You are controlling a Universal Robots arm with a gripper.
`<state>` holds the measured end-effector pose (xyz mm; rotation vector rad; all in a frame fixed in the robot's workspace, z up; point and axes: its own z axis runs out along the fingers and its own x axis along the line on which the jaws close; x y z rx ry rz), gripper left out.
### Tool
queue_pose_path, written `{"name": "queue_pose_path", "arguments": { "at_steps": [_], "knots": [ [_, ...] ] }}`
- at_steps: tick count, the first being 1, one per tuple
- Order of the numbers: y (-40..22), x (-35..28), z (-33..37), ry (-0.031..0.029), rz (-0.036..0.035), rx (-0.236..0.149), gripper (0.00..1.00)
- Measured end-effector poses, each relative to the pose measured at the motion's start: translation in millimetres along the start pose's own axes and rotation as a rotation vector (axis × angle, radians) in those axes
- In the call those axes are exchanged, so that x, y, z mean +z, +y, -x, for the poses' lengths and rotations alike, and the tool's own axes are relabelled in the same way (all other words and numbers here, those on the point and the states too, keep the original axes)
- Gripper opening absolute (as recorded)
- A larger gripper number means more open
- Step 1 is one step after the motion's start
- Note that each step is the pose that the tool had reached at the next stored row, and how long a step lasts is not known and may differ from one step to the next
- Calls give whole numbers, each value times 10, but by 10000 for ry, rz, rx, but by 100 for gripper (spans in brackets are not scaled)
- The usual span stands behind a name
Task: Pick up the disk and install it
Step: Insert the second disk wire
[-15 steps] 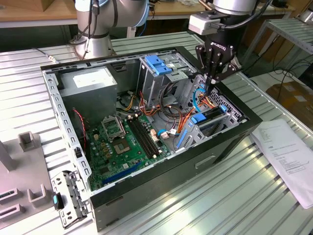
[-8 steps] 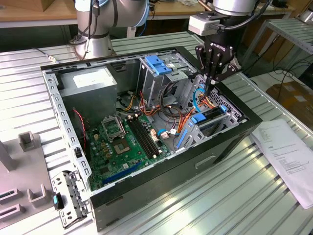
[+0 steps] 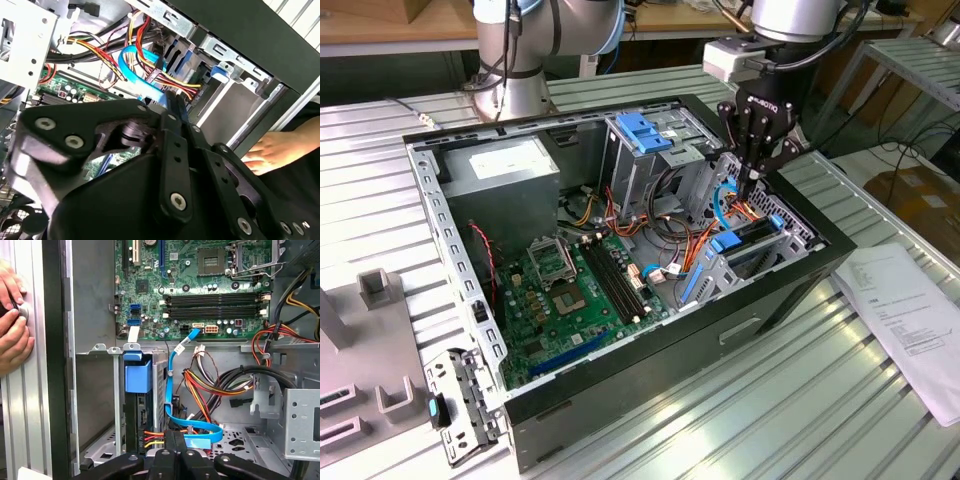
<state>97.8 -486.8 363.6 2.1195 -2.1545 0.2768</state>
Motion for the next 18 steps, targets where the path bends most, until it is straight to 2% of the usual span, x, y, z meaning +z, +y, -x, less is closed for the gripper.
{"name": "queue_pose_path", "arguments": {
  "at_steps": [1, 2, 4, 5, 6, 7, 9, 10, 12, 17, 18],
  "knots": [
    [0, 10, 2, 84, -2, -5, 24],
    [1, 16, 3, 129, -3, -7, 30],
    [2, 30, 6, 226, -5, -12, 30],
    [2, 35, 7, 245, -5, -13, 29],
    [2, 37, 7, 247, -6, -13, 16],
    [3, 41, 6, 242, -6, -12, 16],
    [32, 55, -35, 199, -45, -10, 16],
    [58, 71, -75, 146, -69, -21, 16],
    [86, 93, -117, 84, -90, -59, 16],
    [114, 145, -237, -17, -152, -80, 16],
    [125, 157, -263, -124, -180, -84, 16]
  ]
}}
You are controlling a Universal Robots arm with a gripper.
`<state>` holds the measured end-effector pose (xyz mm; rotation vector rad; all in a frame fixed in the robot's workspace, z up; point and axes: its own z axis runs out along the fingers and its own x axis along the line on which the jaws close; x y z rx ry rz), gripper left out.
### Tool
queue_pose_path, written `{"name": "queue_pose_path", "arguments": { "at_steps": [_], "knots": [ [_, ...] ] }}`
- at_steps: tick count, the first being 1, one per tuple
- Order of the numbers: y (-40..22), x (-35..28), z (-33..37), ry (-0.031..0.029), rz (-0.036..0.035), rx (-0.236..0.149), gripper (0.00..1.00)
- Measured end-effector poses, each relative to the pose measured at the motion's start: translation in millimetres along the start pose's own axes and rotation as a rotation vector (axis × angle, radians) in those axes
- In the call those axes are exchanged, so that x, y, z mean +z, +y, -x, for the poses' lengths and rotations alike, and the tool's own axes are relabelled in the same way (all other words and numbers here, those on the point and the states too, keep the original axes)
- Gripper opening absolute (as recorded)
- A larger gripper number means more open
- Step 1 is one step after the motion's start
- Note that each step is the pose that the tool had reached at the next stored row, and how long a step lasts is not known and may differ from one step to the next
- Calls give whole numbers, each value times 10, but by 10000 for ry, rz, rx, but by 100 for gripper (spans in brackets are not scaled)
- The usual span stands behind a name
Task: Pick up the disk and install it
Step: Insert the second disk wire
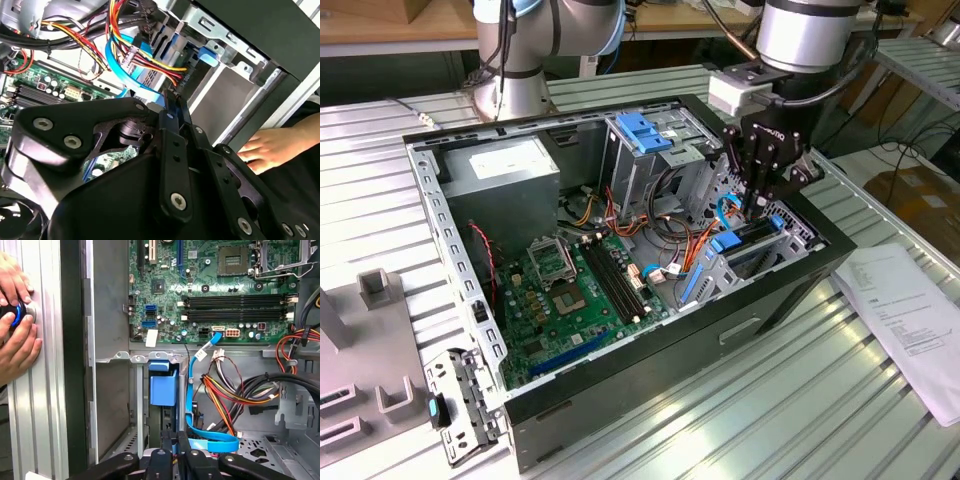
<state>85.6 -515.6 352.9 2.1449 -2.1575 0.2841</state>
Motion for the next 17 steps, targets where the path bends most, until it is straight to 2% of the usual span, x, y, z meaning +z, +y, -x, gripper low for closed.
{"name": "queue_pose_path", "arguments": {
  "at_steps": [1, 2, 3, 4, 6, 7, 9, 10, 11, 13, 16, 17],
  "knots": [
    [7, 5, -19, -203, -22, 7, 16],
    [16, 14, -53, -472, -46, 19, 16],
    [21, 28, -89, -590, -62, 20, 16],
    [26, 44, -130, -673, -77, 16, 16],
    [33, 66, -198, -911, -98, 23, 16],
    [32, 71, -204, -943, -101, 21, 16],
    [32, 71, -205, -951, -102, 22, 16],
    [32, 73, -209, -992, -107, 24, 16],
    [33, 77, -222, -1086, -126, 25, 16],
    [33, 84, -242, -1184, -148, 26, 16],
    [33, 93, -263, -1273, -157, 33, 16],
    [34, 101, -279, -1325, -157, 37, 16]
  ]
}}
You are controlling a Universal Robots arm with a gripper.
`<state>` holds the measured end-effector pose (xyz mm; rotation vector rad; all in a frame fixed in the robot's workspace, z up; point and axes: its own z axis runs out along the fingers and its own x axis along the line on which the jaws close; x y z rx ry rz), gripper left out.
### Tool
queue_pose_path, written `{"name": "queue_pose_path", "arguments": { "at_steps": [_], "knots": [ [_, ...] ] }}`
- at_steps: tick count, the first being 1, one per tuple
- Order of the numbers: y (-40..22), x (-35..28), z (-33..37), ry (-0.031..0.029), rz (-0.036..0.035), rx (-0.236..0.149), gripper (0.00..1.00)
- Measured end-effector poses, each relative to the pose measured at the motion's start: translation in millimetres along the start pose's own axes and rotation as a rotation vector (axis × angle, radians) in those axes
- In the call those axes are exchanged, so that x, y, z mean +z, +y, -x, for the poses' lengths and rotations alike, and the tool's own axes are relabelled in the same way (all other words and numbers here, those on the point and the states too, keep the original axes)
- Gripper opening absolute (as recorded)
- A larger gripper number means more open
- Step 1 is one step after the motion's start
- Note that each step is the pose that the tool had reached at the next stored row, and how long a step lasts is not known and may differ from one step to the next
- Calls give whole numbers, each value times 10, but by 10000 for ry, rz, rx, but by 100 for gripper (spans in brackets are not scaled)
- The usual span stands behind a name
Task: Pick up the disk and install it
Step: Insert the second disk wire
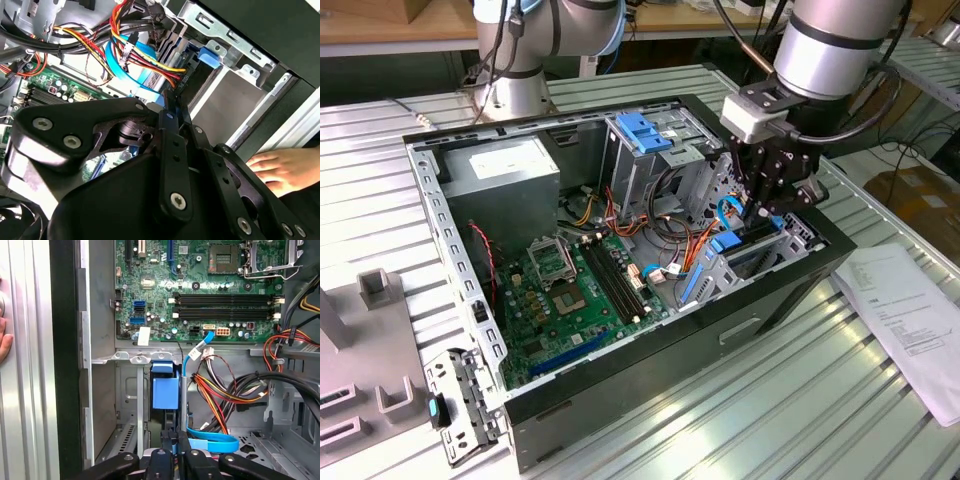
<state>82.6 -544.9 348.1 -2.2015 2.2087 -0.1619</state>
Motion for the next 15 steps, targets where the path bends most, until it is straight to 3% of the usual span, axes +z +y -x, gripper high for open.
{"name": "queue_pose_path", "arguments": {
  "at_steps": [1, 5, 7, 8, 15],
  "knots": [
    [1, 5, -13, -33, 0, 4, 16],
    [-8, 8, -17, -54, 1, 5, 16],
    [-8, 9, -18, -139, 1, 13, 16],
    [-8, 7, -20, -229, 1, 20, 16],
    [-7, 30, -45, -267, 2, 23, 16]
  ]
}}
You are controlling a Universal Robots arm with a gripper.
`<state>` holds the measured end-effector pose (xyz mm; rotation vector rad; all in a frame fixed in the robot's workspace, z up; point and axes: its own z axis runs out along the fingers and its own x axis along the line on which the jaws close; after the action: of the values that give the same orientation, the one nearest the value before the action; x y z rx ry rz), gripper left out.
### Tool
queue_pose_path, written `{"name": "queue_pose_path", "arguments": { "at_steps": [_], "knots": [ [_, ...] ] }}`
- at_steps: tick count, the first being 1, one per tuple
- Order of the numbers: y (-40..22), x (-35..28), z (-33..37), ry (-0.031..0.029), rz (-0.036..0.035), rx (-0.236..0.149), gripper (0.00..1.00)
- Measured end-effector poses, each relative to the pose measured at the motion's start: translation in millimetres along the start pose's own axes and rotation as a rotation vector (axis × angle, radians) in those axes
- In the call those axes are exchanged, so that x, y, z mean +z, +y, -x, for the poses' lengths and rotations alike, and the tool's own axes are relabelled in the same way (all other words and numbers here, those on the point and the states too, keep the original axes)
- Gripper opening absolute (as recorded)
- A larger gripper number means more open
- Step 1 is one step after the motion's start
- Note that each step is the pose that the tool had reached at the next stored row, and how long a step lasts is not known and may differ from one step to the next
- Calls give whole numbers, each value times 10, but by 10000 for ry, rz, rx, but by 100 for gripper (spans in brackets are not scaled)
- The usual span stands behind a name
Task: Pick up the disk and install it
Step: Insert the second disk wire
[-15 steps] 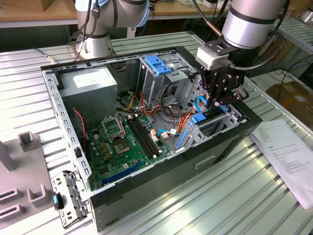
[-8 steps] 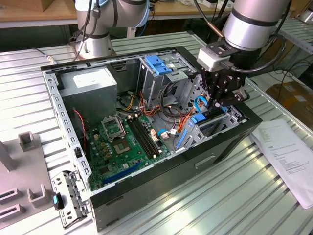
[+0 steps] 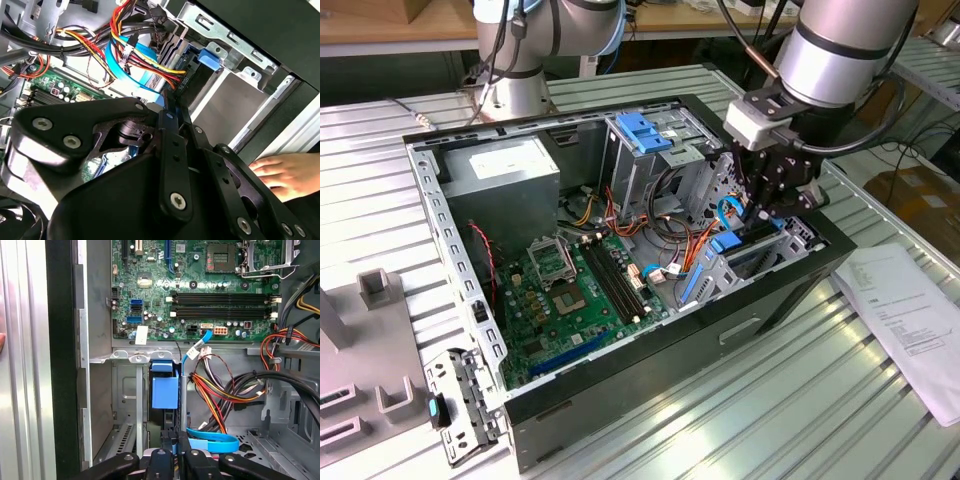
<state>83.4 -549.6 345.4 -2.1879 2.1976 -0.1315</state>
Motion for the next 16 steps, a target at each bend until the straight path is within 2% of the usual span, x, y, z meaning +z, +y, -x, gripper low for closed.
{"name": "queue_pose_path", "arguments": {
  "at_steps": [1, 8, 9, 10, 11, 12, 15, 16],
  "knots": [
    [-1, -10, -2, -21, 0, 2, 16],
    [-2, -27, -9, -45, 0, 4, 16],
    [-3, -26, -16, -75, 1, 6, 16],
    [-3, -26, -30, -133, 1, 11, 16],
    [-3, -25, -58, -257, 2, 24, 16],
    [-2, -24, -72, -355, 2, 34, 16],
    [-3, -23, -103, -613, 3, 58, 16],
    [-2, -23, -118, -621, 4, 60, 16]
  ]
}}
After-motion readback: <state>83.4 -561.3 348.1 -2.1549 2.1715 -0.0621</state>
